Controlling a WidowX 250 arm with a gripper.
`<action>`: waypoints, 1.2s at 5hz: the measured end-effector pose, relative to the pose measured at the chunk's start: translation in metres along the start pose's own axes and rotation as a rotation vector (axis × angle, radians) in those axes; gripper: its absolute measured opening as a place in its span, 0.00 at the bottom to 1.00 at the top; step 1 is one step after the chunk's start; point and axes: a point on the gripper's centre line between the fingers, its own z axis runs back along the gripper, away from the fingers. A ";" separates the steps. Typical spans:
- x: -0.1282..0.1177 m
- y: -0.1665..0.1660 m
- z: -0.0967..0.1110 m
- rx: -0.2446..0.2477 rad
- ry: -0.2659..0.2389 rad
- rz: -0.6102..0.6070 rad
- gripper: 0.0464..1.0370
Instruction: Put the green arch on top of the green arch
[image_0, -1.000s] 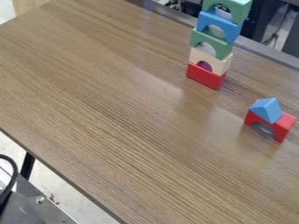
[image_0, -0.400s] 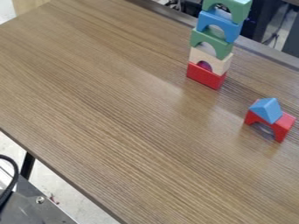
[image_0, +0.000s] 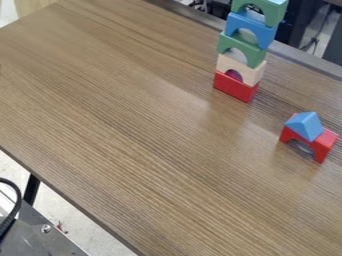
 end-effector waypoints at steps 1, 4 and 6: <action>0.001 -0.001 -0.001 0.008 0.000 0.004 0.53; 0.003 -0.009 -0.005 0.041 -0.007 0.001 0.53; 0.000 -0.018 -0.020 0.086 -0.020 -0.024 0.53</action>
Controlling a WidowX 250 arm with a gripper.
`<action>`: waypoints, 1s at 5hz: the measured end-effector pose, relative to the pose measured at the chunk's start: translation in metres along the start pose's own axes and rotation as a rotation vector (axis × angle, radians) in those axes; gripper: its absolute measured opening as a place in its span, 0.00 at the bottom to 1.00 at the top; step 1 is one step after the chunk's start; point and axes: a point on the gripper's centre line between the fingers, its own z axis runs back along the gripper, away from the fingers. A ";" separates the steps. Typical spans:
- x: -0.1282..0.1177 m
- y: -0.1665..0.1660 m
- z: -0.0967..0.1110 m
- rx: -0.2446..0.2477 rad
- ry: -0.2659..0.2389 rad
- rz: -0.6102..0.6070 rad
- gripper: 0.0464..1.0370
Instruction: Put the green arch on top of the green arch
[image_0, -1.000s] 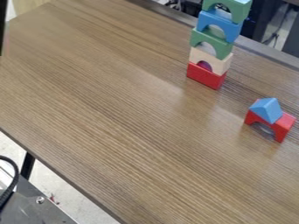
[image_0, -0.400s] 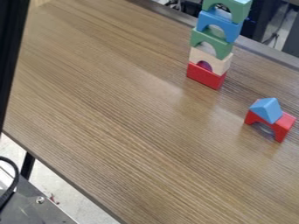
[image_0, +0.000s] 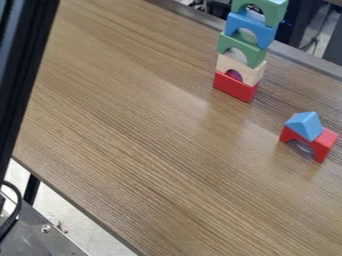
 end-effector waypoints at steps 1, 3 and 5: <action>-0.001 -0.005 -0.003 0.003 0.002 -0.009 0.53; -0.002 -0.009 -0.003 -0.004 0.005 -0.013 0.53; -0.002 -0.012 -0.008 0.002 0.000 -0.013 0.53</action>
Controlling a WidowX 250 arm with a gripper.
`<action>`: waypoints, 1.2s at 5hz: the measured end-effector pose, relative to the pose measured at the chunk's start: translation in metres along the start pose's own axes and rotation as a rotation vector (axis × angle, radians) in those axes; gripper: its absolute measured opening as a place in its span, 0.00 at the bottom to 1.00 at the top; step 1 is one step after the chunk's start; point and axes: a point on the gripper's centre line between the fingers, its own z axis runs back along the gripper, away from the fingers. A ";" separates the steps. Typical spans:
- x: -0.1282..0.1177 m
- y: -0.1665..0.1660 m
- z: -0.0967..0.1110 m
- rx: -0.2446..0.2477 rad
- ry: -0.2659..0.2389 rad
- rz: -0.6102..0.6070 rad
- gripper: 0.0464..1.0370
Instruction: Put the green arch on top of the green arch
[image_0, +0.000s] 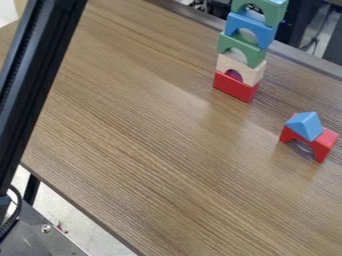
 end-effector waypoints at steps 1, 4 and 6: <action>-0.002 -0.002 -0.007 0.009 0.000 -0.006 0.53; -0.002 0.005 -0.010 0.023 -0.002 -0.016 0.53; -0.006 0.006 -0.011 0.026 0.018 -0.023 0.87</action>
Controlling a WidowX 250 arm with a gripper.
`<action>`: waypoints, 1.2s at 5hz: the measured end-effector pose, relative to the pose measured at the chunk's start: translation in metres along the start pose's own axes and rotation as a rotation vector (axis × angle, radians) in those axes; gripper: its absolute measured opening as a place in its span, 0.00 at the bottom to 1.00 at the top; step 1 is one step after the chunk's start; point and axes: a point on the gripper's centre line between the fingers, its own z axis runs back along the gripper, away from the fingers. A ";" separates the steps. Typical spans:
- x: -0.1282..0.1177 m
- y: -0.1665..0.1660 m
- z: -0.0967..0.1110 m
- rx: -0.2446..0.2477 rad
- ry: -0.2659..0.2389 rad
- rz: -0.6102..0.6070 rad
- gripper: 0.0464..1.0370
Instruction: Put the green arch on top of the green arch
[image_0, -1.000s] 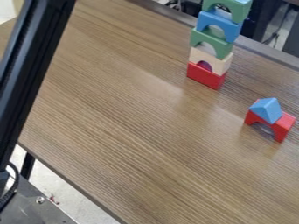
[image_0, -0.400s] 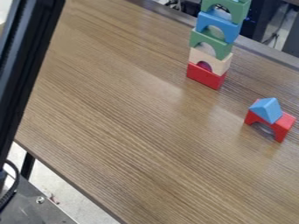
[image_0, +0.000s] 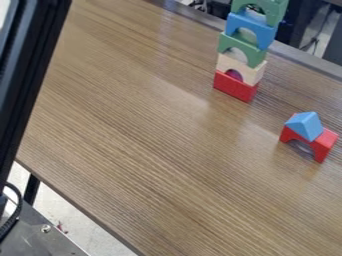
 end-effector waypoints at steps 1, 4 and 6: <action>-0.001 -0.001 -0.003 -0.002 0.007 0.000 0.97; -0.001 0.000 0.001 -0.004 0.027 0.012 0.96; 0.003 0.007 0.027 -0.037 0.059 0.026 0.96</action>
